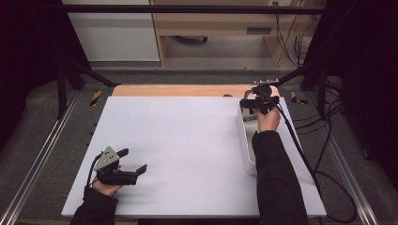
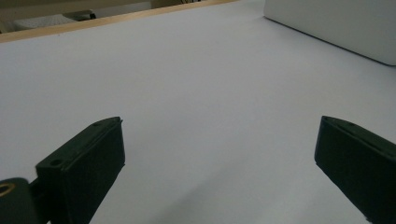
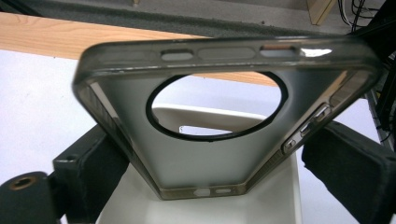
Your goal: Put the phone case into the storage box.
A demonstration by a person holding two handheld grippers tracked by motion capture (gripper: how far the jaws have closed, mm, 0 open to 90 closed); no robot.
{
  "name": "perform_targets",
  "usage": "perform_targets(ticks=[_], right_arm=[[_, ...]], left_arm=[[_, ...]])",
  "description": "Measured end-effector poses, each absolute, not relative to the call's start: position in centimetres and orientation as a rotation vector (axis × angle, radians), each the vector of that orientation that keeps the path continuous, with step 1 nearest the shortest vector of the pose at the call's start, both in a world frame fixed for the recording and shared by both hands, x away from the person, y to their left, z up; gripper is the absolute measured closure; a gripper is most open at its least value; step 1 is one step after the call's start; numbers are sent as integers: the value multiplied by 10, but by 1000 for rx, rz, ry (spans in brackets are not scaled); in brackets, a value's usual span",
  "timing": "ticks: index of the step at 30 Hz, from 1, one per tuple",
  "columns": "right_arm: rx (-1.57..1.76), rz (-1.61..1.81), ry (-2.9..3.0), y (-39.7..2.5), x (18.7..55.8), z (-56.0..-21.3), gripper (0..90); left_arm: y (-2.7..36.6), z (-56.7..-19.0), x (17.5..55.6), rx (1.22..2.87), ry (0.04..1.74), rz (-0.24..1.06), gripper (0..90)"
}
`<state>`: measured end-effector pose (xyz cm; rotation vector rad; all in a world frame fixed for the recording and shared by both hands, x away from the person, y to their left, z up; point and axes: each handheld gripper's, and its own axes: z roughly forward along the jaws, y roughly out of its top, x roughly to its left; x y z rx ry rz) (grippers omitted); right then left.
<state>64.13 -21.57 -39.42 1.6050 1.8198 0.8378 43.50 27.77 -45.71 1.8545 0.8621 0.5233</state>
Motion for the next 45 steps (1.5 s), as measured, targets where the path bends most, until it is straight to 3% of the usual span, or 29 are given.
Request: perform_targets(ticks=[6, 28, 45], right_arm=[[1610, 838, 1817, -216, 642, -395, 27], [1482, 954, 1801, -219, 631, -381, 2], [1225, 1203, 1973, -211, 581, -361, 2]], left_arm=[[278, -457, 435, 1855, 861, 523, 12], [277, -457, 435, 1855, 858, 521, 12], [276, -457, 434, 1859, 849, 521, 12]])
